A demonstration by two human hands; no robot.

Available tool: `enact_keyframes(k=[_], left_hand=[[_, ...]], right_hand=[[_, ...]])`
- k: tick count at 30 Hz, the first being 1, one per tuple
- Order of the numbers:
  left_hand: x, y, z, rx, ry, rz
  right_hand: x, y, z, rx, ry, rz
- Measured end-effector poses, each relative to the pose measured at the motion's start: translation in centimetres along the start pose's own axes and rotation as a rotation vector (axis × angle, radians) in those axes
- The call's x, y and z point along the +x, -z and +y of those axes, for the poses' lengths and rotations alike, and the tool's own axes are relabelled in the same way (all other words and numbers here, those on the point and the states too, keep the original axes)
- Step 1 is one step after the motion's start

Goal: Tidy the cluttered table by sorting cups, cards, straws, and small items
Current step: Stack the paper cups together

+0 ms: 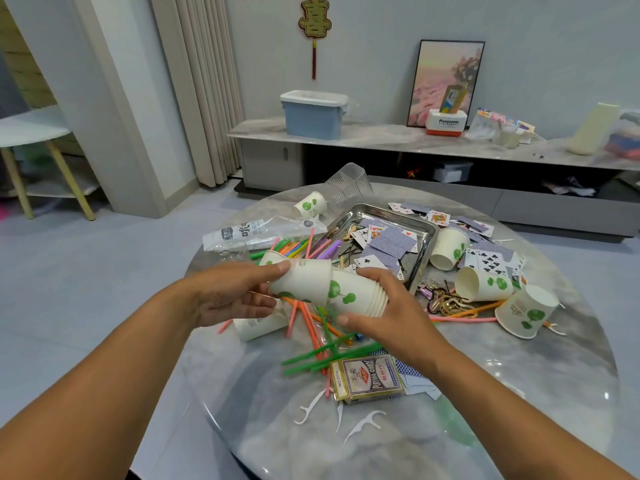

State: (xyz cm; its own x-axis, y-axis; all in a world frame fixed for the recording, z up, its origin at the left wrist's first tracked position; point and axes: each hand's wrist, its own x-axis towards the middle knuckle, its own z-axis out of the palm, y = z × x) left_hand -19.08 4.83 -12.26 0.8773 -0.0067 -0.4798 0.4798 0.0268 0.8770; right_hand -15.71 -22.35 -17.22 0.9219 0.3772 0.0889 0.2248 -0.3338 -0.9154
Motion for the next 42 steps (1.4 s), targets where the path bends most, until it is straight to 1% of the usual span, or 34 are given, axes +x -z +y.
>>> enact_keyframes(k=[2, 4, 6, 7, 9, 10, 12, 13, 14, 15, 19, 21, 26, 29, 31, 33, 34, 35, 36, 37, 38, 39, 40, 41, 42], left_hand=[[0.1, -1.3, -0.2, 0.015, 0.020, -0.061], [0.2, -2.5, -0.6, 0.050, 0.045, -0.117], [0.2, -3.1, -0.8, 0.131, 0.038, -0.129], [0.2, -3.0, -0.7, 0.229, 0.015, -0.114], [0.2, -2.2, -0.3, 0.553, -0.061, -0.028], [0.5, -1.4, -0.3, 0.714, -0.078, 0.054], [1.6, 0.3, -1.1, 1.038, -0.056, 0.244], [2.3, 1.0, -1.9, 1.171, -0.028, 0.294], [2.7, 1.3, -2.8, 1.263, -0.007, 0.305], [3.3, 1.5, -3.7, 1.295, 0.008, 0.291], [4.5, 1.1, -6.0, 1.325, -0.033, 0.290], [4.6, 1.2, -5.5, 1.267, -0.070, 0.246], [2.3, 0.0, -2.6, 0.721, -0.269, 0.012], [1.5, -2.4, -1.9, 0.549, -0.336, -0.112], [1.5, -3.7, -1.8, 0.455, -0.344, -0.147], [1.7, -4.3, -1.5, 0.379, -0.363, -0.148], [2.0, -4.2, -1.4, 0.337, -0.383, -0.119], [2.4, -4.0, -1.3, 0.303, -0.409, -0.052], [3.0, -3.4, -1.2, 0.296, -0.436, 0.056], [3.7, -2.5, -1.3, 0.331, -0.455, 0.196], [4.5, -1.4, -1.4, 0.417, -0.450, 0.356], [5.3, -0.3, -1.8, 0.545, -0.409, 0.499], [6.0, 0.8, -2.5, 0.678, -0.348, 0.589], [6.8, 1.7, -3.2, 0.777, -0.285, 0.621], [7.4, 2.2, -3.9, 0.835, -0.237, 0.613]], right_hand=[[-0.3, -0.6, -0.4, 0.005, 0.046, -0.014], [-0.5, -0.9, -0.8, -0.043, 0.081, -0.002], [-0.6, -0.9, -1.2, -0.053, 0.084, 0.029], [-0.6, -0.8, -1.3, -0.040, 0.076, 0.053], [-0.3, -0.3, -1.2, 0.003, 0.037, 0.128], [-0.1, 0.0, -1.0, 0.030, 0.017, 0.165], [0.2, 0.6, -0.6, 0.061, -0.024, 0.209], [0.2, 0.8, -0.4, 0.053, -0.039, 0.215], [0.1, 1.0, -0.3, 0.040, -0.053, 0.216], [0.0, 1.1, -0.2, 0.031, -0.062, 0.217], [0.0, 1.0, 0.1, 0.001, -0.071, 0.211], [0.2, 0.9, 0.3, 0.005, -0.074, 0.189], [0.4, 0.7, 0.5, 0.031, -0.079, 0.110], [0.2, 0.1, -0.2, 0.053, -0.052, 0.033], [0.3, -0.4, -0.3, 0.072, -0.038, -0.005], [0.5, -0.6, -0.5, 0.118, -0.040, 0.036], [0.7, -0.4, -0.6, 0.150, -0.045, 0.084], [1.0, -0.2, -0.6, 0.175, -0.058, 0.138], [1.1, 0.0, -0.6, 0.197, -0.074, 0.191], [1.3, 0.3, -0.6, 0.212, -0.087, 0.233], [1.4, 0.6, -0.5, 0.222, -0.101, 0.261], [1.5, 0.8, -0.4, 0.230, -0.112, 0.277], [1.5, 1.0, -0.2, 0.235, -0.127, 0.282], [1.5, 1.1, 0.1, 0.232, -0.139, 0.283], [1.4, 1.2, 0.2, 0.221, -0.142, 0.285]])
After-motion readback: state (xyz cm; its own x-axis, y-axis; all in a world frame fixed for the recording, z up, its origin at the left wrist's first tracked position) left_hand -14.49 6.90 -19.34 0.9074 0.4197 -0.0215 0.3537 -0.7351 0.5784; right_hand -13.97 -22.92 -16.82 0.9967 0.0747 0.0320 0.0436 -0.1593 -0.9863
